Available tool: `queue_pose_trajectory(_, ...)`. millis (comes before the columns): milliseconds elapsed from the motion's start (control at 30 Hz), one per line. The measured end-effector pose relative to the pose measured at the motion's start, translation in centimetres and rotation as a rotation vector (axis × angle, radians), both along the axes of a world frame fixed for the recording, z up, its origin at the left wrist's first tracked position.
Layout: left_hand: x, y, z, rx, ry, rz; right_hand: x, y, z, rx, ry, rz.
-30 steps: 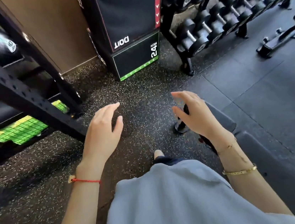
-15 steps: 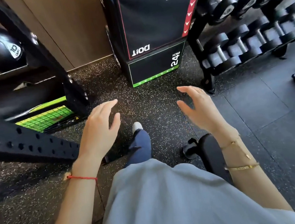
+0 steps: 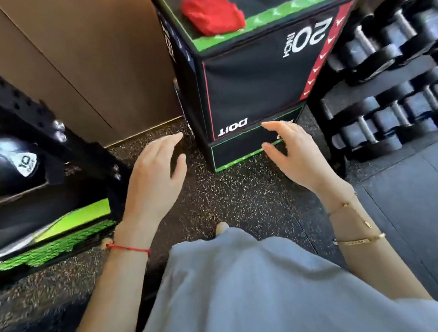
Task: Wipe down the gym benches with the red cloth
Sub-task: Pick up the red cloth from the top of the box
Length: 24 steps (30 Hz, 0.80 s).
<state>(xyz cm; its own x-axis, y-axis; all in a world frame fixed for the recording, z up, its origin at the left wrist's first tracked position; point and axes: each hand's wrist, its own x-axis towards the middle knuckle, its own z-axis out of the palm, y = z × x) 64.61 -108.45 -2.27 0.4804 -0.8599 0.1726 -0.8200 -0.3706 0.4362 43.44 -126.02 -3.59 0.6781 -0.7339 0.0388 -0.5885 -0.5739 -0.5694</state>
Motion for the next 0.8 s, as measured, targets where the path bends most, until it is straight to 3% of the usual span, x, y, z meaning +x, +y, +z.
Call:
queue_pose_trajectory(267,7.4,-10.1,0.1,0.017,0.023,-0.016,7.5,-8.9,-0.1,0.035,-0.005,-0.057)
queue_pose_trajectory(800,14.7,-30.8,-2.7,0.005,0.116,0.126,20.5,-33.1,-0.6,-0.008,-0.023,0.109)
